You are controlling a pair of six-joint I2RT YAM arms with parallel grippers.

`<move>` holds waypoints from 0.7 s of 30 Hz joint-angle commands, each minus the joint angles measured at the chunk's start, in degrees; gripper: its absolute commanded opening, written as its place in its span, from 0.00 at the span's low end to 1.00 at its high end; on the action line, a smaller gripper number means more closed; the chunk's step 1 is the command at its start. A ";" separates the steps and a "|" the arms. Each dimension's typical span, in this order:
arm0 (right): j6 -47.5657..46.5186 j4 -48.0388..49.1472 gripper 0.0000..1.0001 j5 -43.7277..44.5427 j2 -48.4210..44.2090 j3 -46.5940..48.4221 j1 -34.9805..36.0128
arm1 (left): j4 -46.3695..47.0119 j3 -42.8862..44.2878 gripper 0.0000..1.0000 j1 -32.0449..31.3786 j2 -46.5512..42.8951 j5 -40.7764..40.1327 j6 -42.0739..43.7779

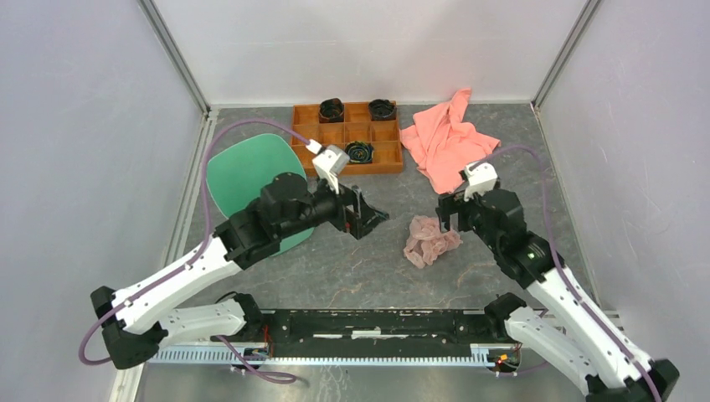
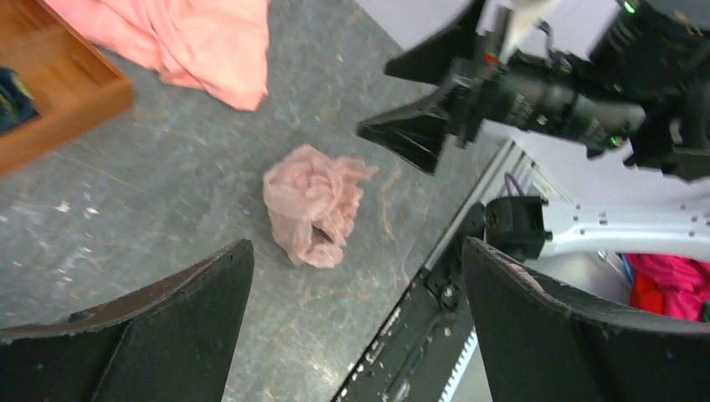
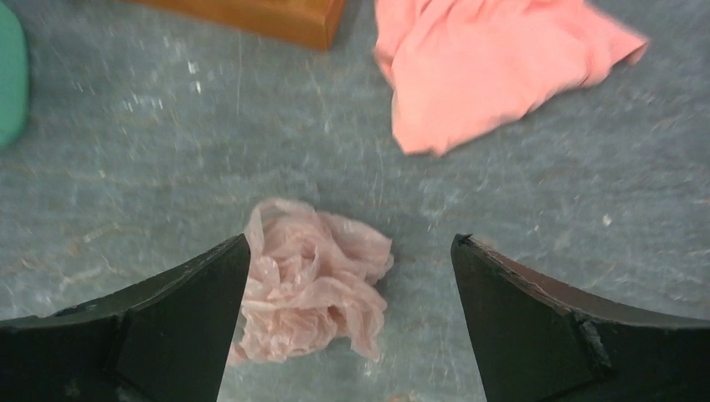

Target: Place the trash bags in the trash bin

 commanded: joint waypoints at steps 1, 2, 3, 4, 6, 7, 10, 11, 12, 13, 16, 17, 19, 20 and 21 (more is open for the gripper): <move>-0.44 -4.55 0.98 -5.47 7.45 -0.54 0.15 | 8.52 -6.23 1.00 -4.07 -0.35 -1.97 -6.99; -0.85 -4.79 0.98 -7.21 9.37 -0.71 0.16 | 9.78 -7.69 1.00 -4.79 -0.10 -1.49 -8.38; -0.81 -4.99 0.98 -8.50 11.37 -0.94 0.11 | 10.83 -8.99 1.00 -5.35 0.47 -0.83 -9.61; -0.59 -4.85 0.98 -8.90 13.02 -1.29 0.15 | 11.40 -9.81 1.00 -5.81 1.06 -0.15 -10.15; -0.36 -4.03 0.98 -8.58 15.51 -2.01 0.14 | 11.06 -10.43 1.00 -6.36 2.80 0.90 -10.79; -0.53 -3.71 0.98 -8.43 16.73 -2.14 0.17 | 10.79 -10.52 1.00 -6.49 3.52 1.37 -11.20; -2.03 -1.19 0.88 -9.94 20.60 -3.20 0.12 | 11.36 -12.11 1.00 -6.70 4.50 2.26 -12.92; -2.32 0.25 0.86 -11.60 21.36 -3.93 0.16 | 11.64 -12.53 1.00 -6.82 4.51 2.27 -13.53; -2.39 1.94 0.84 -13.61 21.62 -4.74 0.33 | 11.97 -13.16 1.00 -6.80 4.56 2.32 -14.07; -2.47 3.48 0.84 -15.38 21.57 -5.79 0.51 | 12.02 -13.69 1.00 -6.76 4.55 2.44 -14.31; -1.14 8.95 0.85 -16.77 20.81 -9.66 0.73 | 11.30 -14.47 1.00 -6.77 4.69 2.86 -14.68; -0.67 10.53 0.83 -16.88 20.99 -10.61 0.78 | 11.17 -14.86 1.00 -6.76 4.57 2.86 -14.91; 0.88 13.13 0.71 -17.46 22.30 -11.90 0.73 | 11.23 -16.02 1.00 -6.76 4.06 2.77 -15.68; 2.04 14.43 0.63 -19.09 23.16 -12.20 0.79 | 11.24 -16.63 1.00 -6.78 3.73 2.75 -16.10; 3.20 16.24 0.50 -20.98 23.81 -12.38 0.76 | 11.24 -17.31 1.00 -6.78 3.34 2.65 -16.35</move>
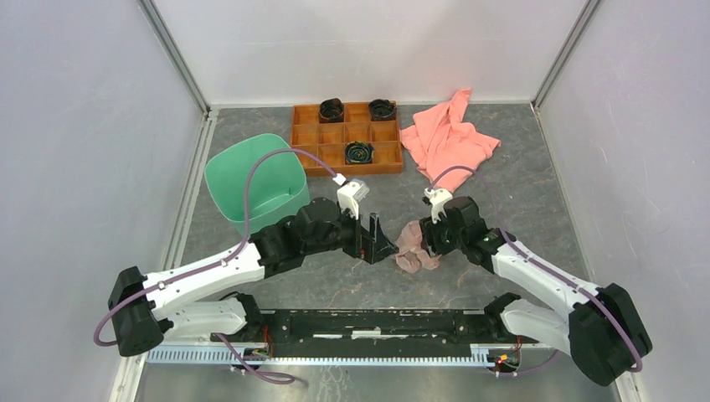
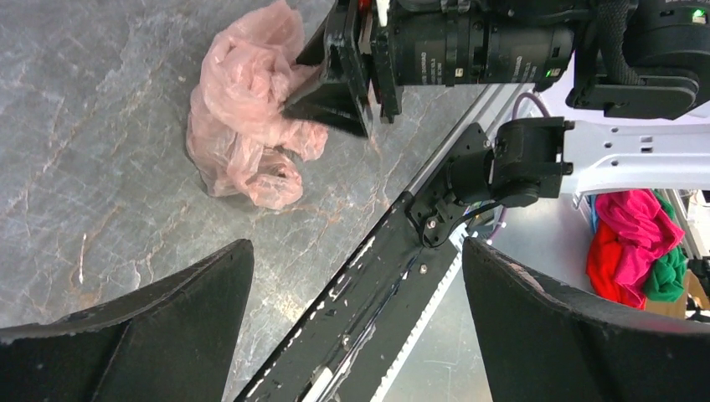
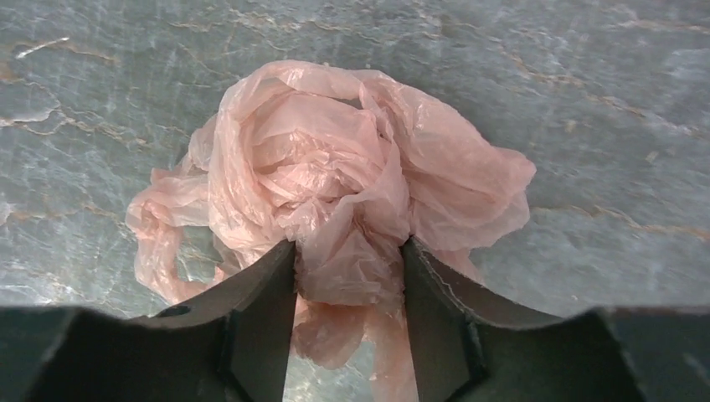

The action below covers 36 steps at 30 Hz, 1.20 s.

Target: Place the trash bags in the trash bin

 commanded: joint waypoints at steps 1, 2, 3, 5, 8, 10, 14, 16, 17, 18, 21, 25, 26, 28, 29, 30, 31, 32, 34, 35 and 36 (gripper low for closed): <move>5.70 11.60 0.36 -8.28 2.55 -1.05 0.18 | 2.58 -2.74 1.00 -0.40 -2.03 0.61 -3.82; 7.49 13.07 0.28 -11.30 3.13 -0.81 0.24 | 2.44 -3.58 1.00 -0.34 -2.48 0.01 -4.36; 9.21 15.11 0.21 -14.34 3.52 -0.82 0.24 | 2.33 -4.45 1.00 -0.31 -2.90 -0.37 -4.80; 11.59 18.21 0.12 -20.62 4.24 -0.59 0.22 | 2.30 -5.90 1.00 -0.37 -3.55 -0.92 -6.12; 12.35 17.44 0.05 -25.78 4.80 1.38 0.13 | 2.05 -8.25 1.00 -0.39 -5.10 -2.12 -8.53; 12.91 16.52 0.04 -27.31 4.57 2.99 0.03 | 2.08 -10.07 1.00 -0.33 -6.72 -4.05 -9.85; 17.45 17.41 0.04 -31.48 3.42 3.94 0.06 | 3.86 -13.04 1.00 -0.34 -9.06 -5.06 -11.61; 21.25 20.46 0.04 -34.98 2.84 3.56 0.12 | 3.88 -12.84 1.00 -0.36 -8.43 -5.06 -12.03; 22.39 21.63 0.04 -36.20 2.52 3.53 0.08 | 3.60 -12.33 1.00 -0.42 -7.65 -5.06 -12.00; 23.12 21.83 0.04 -36.38 2.03 3.68 0.13 | 3.10 -11.79 1.00 -0.40 -6.90 -5.06 -11.82; 24.20 21.87 0.04 -35.53 -0.06 3.38 0.16 | 3.14 -12.43 0.98 -0.43 -5.86 -6.91 -12.06; 24.42 21.23 0.05 -36.11 -2.41 2.82 0.14 | 4.39 -14.33 0.87 -0.41 -6.11 -7.96 -14.26; 23.51 20.32 0.05 -36.19 -2.95 3.02 0.08 | 4.44 -14.30 0.81 -0.43 -6.18 -8.14 -14.18; 20.37 16.63 0.06 -34.83 -3.37 4.52 0.14 | 2.44 -14.00 0.69 -0.43 -6.55 -9.78 -14.16; 18.81 13.69 0.06 -34.12 -3.45 5.19 0.12 | 0.83 -13.63 0.63 -0.43 -6.82 -10.34 -13.86; 17.97 12.72 0.06 -33.98 -3.50 5.61 0.11 | -0.35 -13.37 0.57 -0.43 -7.42 -10.60 -13.36; 17.29 12.13 0.06 -33.98 -3.48 5.80 0.13 | -1.63 -12.99 0.50 -0.43 -8.07 -10.87 -12.84; 16.50 11.67 0.07 -33.98 -3.41 5.94 0.14 | -3.31 -12.18 0.38 -0.43 -8.76 -11.55 -12.14; 13.67 9.09 0.09 -33.08 -2.81 7.02 0.15 | -8.24 -9.96 0.22 -0.36 -10.25 -13.54 -10.66; 11.88 7.07 0.10 -32.09 -2.41 7.86 0.19 | -10.47 -8.76 0.14 -0.37 -11.07 -14.15 -9.81; 9.77 5.28 0.14 -30.98 -2.05 8.73 0.29 | -12.18 -7.76 0.07 -0.32 -11.78 -14.25 -8.90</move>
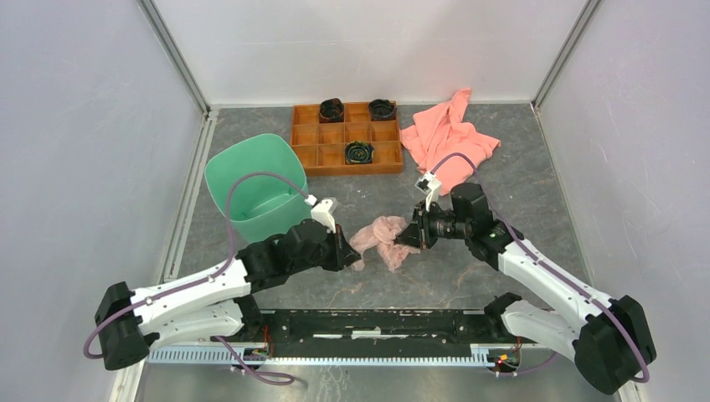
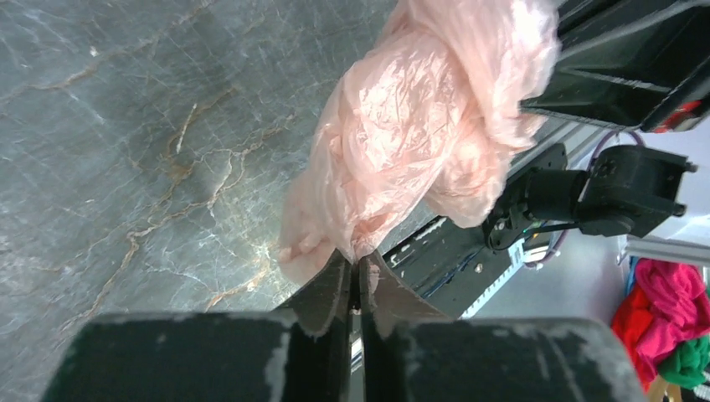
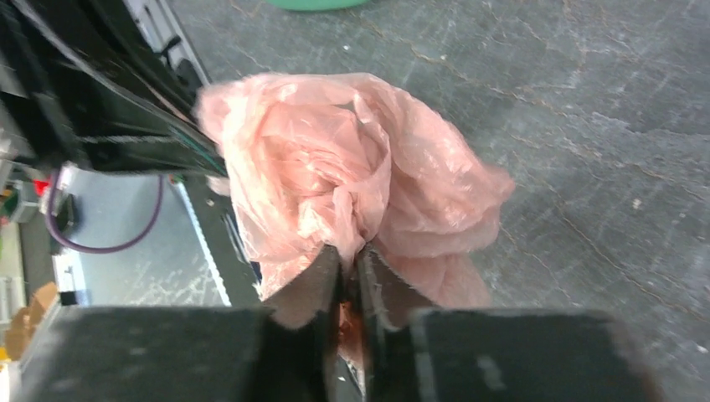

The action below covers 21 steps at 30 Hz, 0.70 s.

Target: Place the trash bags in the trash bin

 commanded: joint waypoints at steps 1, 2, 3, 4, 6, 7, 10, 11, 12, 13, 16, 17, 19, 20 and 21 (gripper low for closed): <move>-9.62 -7.83 0.21 3.96 0.85 5.28 0.46 | -8.91 6.53 0.03 -0.13 -4.15 -4.16 4.22; -12.46 -9.46 0.30 5.40 1.29 6.24 0.64 | -10.56 7.47 0.02 -0.13 -4.73 -3.90 4.92; -15.15 -12.00 0.37 8.71 2.05 7.33 0.90 | -11.85 8.38 0.02 -0.13 -5.67 -3.64 5.68; -17.19 -14.36 0.42 13.18 2.68 8.91 1.40 | -12.99 9.16 0.02 -0.17 -6.32 -2.97 6.61; -19.14 -18.40 0.51 28.42 4.02 11.43 3.04 | -15.19 10.83 0.02 -0.13 -7.14 -1.97 8.45; -19.65 -19.82 0.54 33.39 4.97 12.75 3.82 | -16.43 11.65 0.02 -0.13 -7.23 -1.75 8.90; -20.95 -23.32 0.58 40.02 8.26 16.17 5.48 | -19.16 14.23 0.02 -0.10 -6.32 -1.89 9.37; -21.15 -24.04 0.59 41.36 9.00 16.93 6.37 | -19.64 15.09 0.02 -0.12 -5.83 -2.27 9.17; -21.31 -24.90 0.59 42.52 9.40 17.47 7.25 | -20.25 15.82 0.02 -0.13 -5.12 -3.11 8.68; -21.33 -25.59 0.59 43.54 9.33 17.88 8.27 | -21.30 16.84 0.02 -0.13 -4.33 -4.45 7.48; -21.12 -25.03 0.63 39.97 7.11 17.24 9.66 | -22.15 19.30 0.02 -0.10 -1.91 -4.71 6.80; -21.00 -24.06 0.65 37.69 6.04 16.28 9.72 | -21.60 19.55 0.02 -0.10 -1.17 -3.89 7.23; -20.93 -22.56 0.67 32.77 4.56 15.13 9.83 | -20.64 19.70 0.02 -0.08 -0.03 -3.12 8.43; -20.75 -22.38 0.68 32.04 3.99 14.69 9.83 | -20.69 19.83 0.02 -0.03 0.49 -3.43 9.07; -20.45 -22.24 0.71 31.61 3.34 14.29 9.84 | -20.82 20.00 0.02 -0.12 0.92 -3.77 9.74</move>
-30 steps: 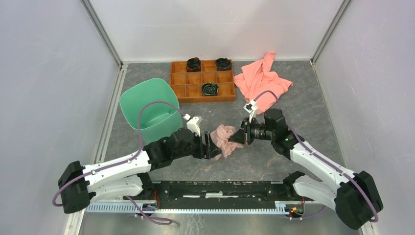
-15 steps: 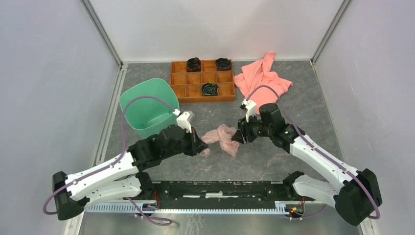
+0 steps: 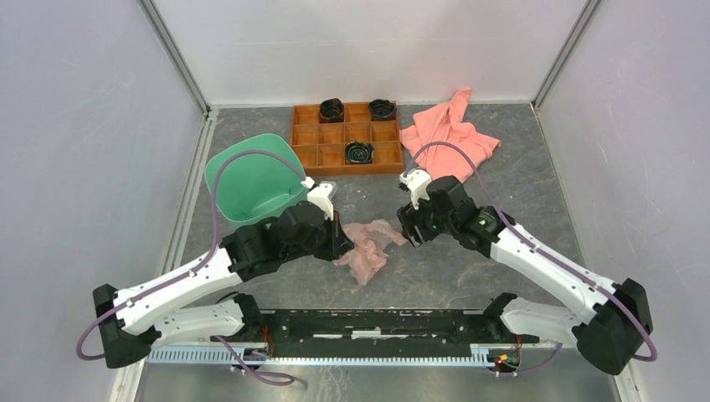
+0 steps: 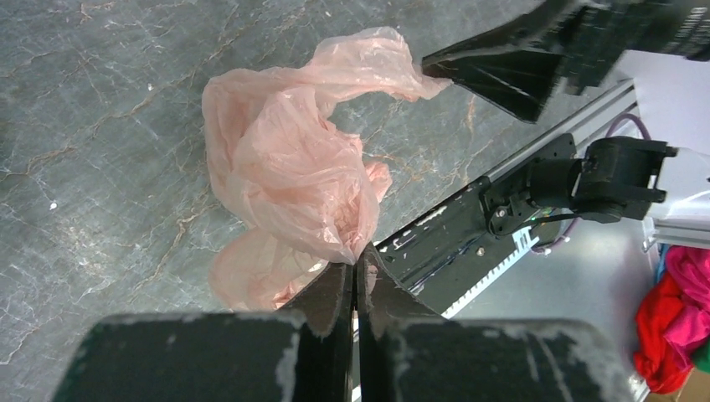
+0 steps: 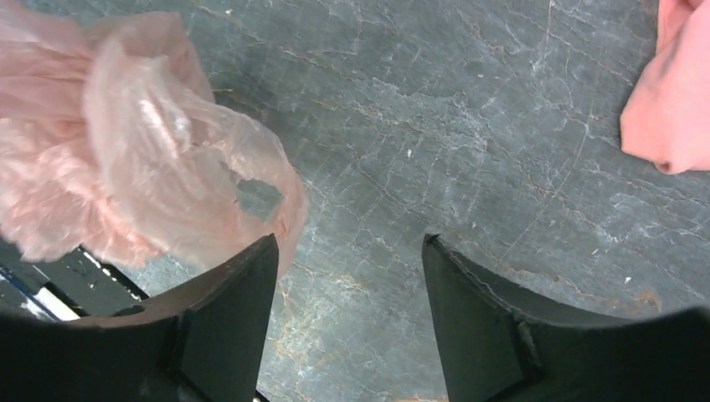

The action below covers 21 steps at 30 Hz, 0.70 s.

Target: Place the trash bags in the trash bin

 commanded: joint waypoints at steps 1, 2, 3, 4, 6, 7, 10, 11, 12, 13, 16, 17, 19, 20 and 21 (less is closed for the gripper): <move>0.35 1.79 0.73 -3.60 -4.70 -1.14 0.01 | -0.49 2.75 0.02 -0.07 1.98 -1.38 4.24; 1.87 2.93 0.75 -3.17 -6.48 -1.64 -0.57 | -1.28 3.05 0.02 -0.06 2.51 -1.72 5.20; 3.27 4.65 0.78 -4.21 -8.53 -2.74 -1.64 | -1.61 3.39 0.02 -0.04 3.01 -2.02 5.77; 4.75 7.55 0.80 -7.01 -11.24 -4.28 -3.95 | -2.19 3.62 0.02 -0.06 3.38 -2.18 6.33; 6.53 13.03 0.82 -14.97 -14.91 -7.34 -9.11 | -2.66 3.84 0.02 -0.06 3.92 -2.25 7.30; 5.99 14.21 0.83 -18.03 -15.51 -7.79 -11.04 | -2.81 3.80 0.02 -0.06 4.08 -2.29 7.74; -0.66 13.06 0.85 -23.04 -13.62 -7.59 -11.31 | -2.99 3.52 0.02 -0.06 4.31 -1.54 8.95; -2.33 12.49 0.85 -23.61 -12.25 -7.33 -10.63 | -2.74 3.39 0.02 -0.06 4.31 -0.74 9.71; -3.45 12.56 0.85 -23.12 -11.23 -7.19 -8.96 | -2.67 3.26 0.02 -0.02 4.35 -0.13 10.44; -3.65 13.38 0.85 -22.09 -10.15 -7.14 -7.01 | -2.79 3.23 0.02 -0.04 4.47 0.24 11.26; -5.52 21.70 0.85 -20.73 -8.05 -9.70 -1.24 | -3.57 3.32 0.02 -0.06 4.71 0.36 12.67; -5.51 24.14 0.85 -18.95 -7.52 -11.06 -0.43 | -3.61 3.32 0.02 0.01 4.79 0.48 13.11; -6.94 27.67 0.84 -16.94 -5.88 -12.80 1.53 | -3.70 3.53 0.02 -0.06 5.03 0.97 13.96; -7.17 29.74 0.84 -14.97 -5.03 -13.79 2.32 | -3.78 3.65 0.02 -0.02 5.25 1.62 14.32; -7.29 31.15 0.84 -14.16 -4.17 -14.40 2.75 | -3.79 3.69 0.02 -0.06 5.38 2.14 14.82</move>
